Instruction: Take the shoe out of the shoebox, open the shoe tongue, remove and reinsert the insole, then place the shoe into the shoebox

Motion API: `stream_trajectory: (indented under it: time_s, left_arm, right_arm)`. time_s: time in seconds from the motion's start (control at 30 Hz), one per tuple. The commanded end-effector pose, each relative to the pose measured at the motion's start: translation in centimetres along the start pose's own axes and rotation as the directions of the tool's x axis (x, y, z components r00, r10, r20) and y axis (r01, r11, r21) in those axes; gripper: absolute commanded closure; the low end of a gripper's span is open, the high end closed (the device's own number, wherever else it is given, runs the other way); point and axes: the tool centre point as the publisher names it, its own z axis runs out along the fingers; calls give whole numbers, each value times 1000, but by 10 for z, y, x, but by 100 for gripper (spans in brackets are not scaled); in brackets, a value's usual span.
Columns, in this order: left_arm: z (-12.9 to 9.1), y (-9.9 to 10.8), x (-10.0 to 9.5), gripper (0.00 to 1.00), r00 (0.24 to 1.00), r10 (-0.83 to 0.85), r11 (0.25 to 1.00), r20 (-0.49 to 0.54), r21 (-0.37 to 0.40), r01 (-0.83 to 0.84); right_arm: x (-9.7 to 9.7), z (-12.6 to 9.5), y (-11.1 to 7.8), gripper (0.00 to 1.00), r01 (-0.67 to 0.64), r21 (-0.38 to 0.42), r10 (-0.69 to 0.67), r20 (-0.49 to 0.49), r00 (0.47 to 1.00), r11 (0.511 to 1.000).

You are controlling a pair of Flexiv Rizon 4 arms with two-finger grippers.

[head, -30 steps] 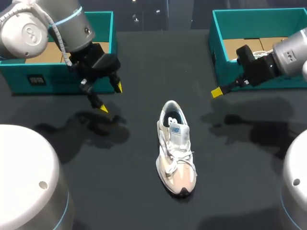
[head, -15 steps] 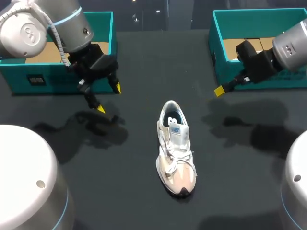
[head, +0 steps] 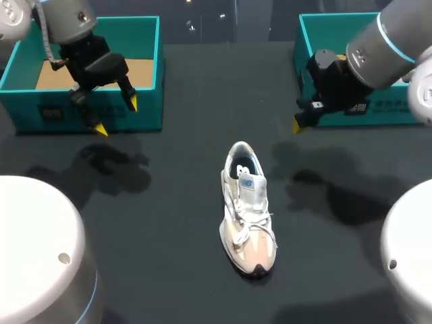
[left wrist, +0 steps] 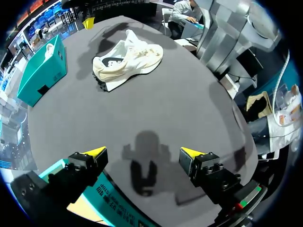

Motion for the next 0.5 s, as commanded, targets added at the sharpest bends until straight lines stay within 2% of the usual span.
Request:
stream_trajectory:
  time_s: [0.03,0.13,0.37,0.5]
  left_arm:
    - [1,-1,2,0,1000,0,1000,3,-3,0]
    - [1,-1,2,0,1000,0,1000,3,-3,0]
    - [-15,19,-4,0,1000,28,999,-2,-27,-28]
    - [-23,27,-7,0,999,49,998,-12,-45,-49]
  right_arm:
    - [5,-1,-2,100,-3,-2,3,142,990,1000]
    - [5,-1,-2,100,-3,-2,3,142,990,1000]
    - [37,26,5,100,-87,-7,86,260,962,996]
    - [51,38,5,100,-146,22,131,326,936,989]
